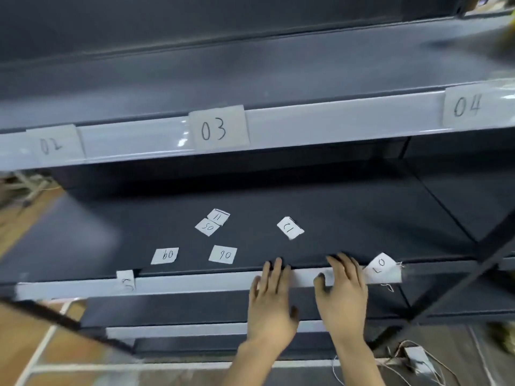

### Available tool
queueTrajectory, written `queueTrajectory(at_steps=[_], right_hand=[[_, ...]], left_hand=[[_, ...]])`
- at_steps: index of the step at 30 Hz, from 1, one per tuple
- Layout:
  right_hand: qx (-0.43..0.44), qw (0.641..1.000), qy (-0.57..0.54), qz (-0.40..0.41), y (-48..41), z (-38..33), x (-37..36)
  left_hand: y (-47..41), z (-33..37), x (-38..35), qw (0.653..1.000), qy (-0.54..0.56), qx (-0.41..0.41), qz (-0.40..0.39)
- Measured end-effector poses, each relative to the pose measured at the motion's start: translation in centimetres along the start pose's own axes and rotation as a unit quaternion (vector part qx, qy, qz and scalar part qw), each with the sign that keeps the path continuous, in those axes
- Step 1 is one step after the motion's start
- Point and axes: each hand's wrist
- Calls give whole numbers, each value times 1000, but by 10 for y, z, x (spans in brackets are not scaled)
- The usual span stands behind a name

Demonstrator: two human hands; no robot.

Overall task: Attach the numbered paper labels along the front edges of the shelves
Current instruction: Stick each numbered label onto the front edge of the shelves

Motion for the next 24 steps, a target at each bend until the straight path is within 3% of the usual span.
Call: queueTrajectory(at_steps=[8,15,24], right_hand=[[23,996,-25,-77,30,-14,-38],[8,996,-33,-83,30,-16,-39],[9,995,-2,-99,28,-19,-34]], left_hand=[[0,-5,1,1000,2,-21,-20],[-1,-7,-7,1000,-23,-11,-8],[5,-14,4,1000,25,-15,-2]])
Point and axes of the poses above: each hand's wrist, its own y-axis away from the middle knuckle, its own x-axis out of the back of the hand, z = x × y, and after that the axes turned 3 degrees about x, right-handed
